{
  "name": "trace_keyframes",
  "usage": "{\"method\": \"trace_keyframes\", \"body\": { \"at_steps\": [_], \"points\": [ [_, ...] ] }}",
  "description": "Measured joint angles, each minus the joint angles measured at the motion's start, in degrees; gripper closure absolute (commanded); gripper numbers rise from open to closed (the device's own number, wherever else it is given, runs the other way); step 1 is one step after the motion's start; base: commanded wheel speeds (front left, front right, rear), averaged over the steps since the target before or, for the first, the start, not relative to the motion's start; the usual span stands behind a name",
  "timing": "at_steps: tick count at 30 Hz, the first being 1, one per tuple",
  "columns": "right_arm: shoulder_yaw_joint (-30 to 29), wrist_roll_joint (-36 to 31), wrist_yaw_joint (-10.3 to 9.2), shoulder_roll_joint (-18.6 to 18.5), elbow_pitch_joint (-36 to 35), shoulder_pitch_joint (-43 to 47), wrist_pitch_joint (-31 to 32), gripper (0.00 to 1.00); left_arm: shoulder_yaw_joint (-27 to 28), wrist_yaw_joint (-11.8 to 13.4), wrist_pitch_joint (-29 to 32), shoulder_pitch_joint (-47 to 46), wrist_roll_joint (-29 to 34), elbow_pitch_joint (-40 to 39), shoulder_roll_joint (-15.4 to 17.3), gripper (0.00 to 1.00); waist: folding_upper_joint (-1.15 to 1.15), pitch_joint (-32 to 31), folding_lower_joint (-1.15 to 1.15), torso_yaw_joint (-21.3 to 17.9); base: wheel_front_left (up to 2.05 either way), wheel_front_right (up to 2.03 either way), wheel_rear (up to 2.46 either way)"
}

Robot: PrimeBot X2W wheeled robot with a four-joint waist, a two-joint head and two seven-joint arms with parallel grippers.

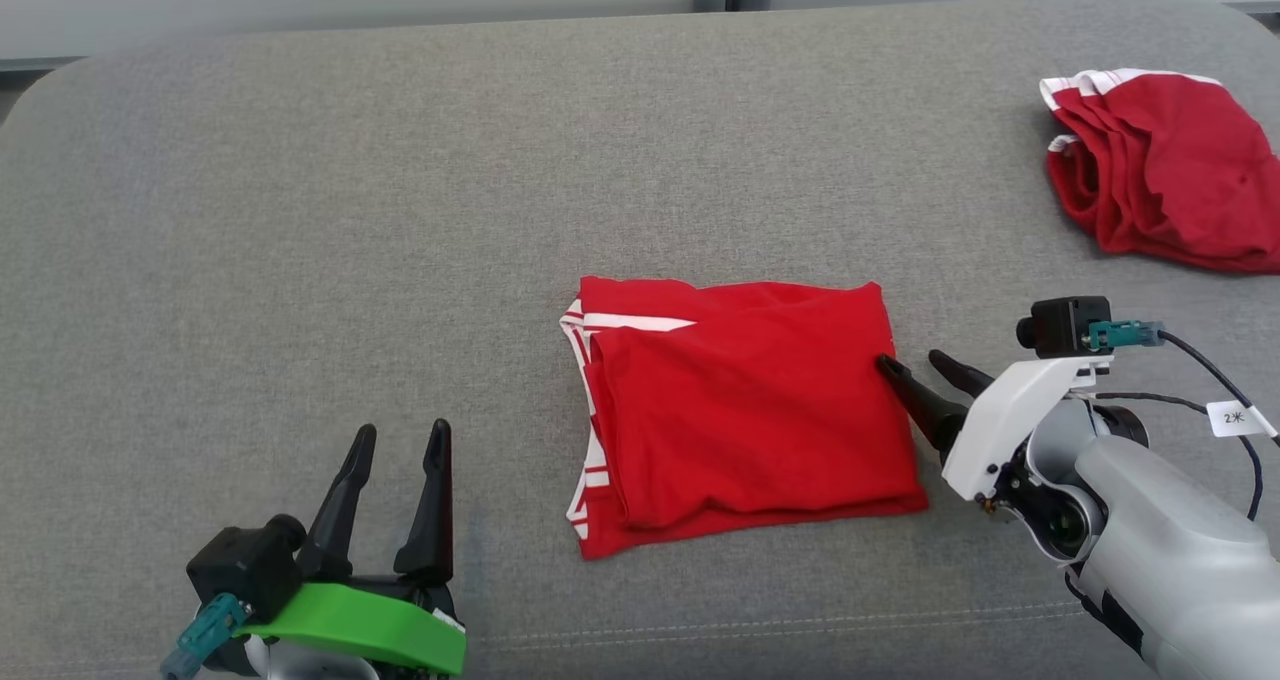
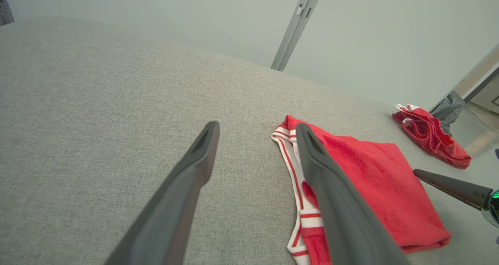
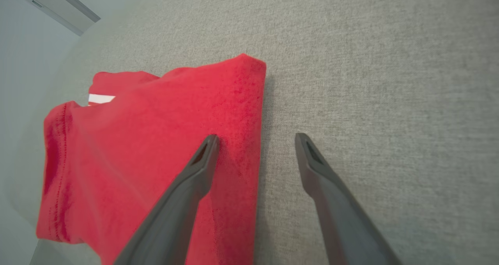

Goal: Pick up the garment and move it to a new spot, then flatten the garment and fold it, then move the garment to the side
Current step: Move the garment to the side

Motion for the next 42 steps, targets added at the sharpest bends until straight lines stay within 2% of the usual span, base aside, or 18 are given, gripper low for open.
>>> {"method": "trace_keyframes", "body": {
  "at_steps": [8,9,10,11,13,14,23,31,35,42],
  "points": [
    [1.37,1.02,0.00,1.15,0.52,-0.01,1.18,0.00,0.86,0.01,0.24,-0.16,0.00,0.09,0.30,0.00,0.00,1.11,0.00,1.91,0.00,0.00,0.00],
    [1.72,1.12,0.00,1.36,0.37,-0.01,1.35,0.36,0.94,0.01,0.24,-0.16,0.00,0.10,0.35,0.00,0.00,1.15,0.00,2.01,0.00,0.00,0.00],
    [1.97,1.16,0.00,1.43,0.16,-0.01,1.42,0.55,0.98,0.01,0.24,-0.18,0.00,0.10,0.38,0.00,0.00,1.17,0.00,2.09,0.00,0.00,0.00],
    [2.14,1.30,0.00,1.41,-0.07,-0.01,1.58,0.59,0.99,0.01,0.24,-0.19,0.00,0.11,0.38,0.00,0.00,1.19,0.00,2.16,0.00,0.00,0.00],
    [2.30,1.64,0.00,1.42,-0.44,-0.01,1.58,0.96,1.03,0.01,0.24,-0.25,0.00,0.11,0.38,0.00,0.00,1.18,0.00,2.27,0.00,0.00,0.00],
    [2.29,1.68,0.00,1.41,-0.70,-0.02,1.57,1.00,1.09,0.02,0.23,-0.32,0.00,0.11,0.38,0.00,0.00,1.17,0.00,2.29,0.00,0.00,0.00],
    [1.87,1.66,0.08,-0.14,-1.14,-1.70,0.02,1.00,2.20,0.46,-0.11,-0.43,-0.01,0.45,0.38,0.00,0.00,0.35,0.00,1.37,0.00,0.00,0.00],
    [-0.69,1.05,0.05,-5.86,0.19,-6.88,-0.02,1.00,2.48,0.53,-0.12,-0.41,-0.01,0.33,0.41,0.00,0.00,-0.42,0.00,-0.79,0.00,0.00,0.00],
    [-1.76,0.05,-0.59,-8.88,0.76,-10.26,0.33,1.00,2.45,0.65,-0.12,-0.40,-0.01,0.05,0.41,0.00,0.00,-0.47,0.00,-1.80,0.00,0.00,0.00],
    [-2.10,-1.25,-1.18,-11.39,0.83,-16.00,2.76,1.00,1.43,0.67,-0.10,-0.43,-0.01,-0.04,0.38,0.00,0.00,0.15,0.00,-2.31,0.00,0.00,0.00]
  ]
}}
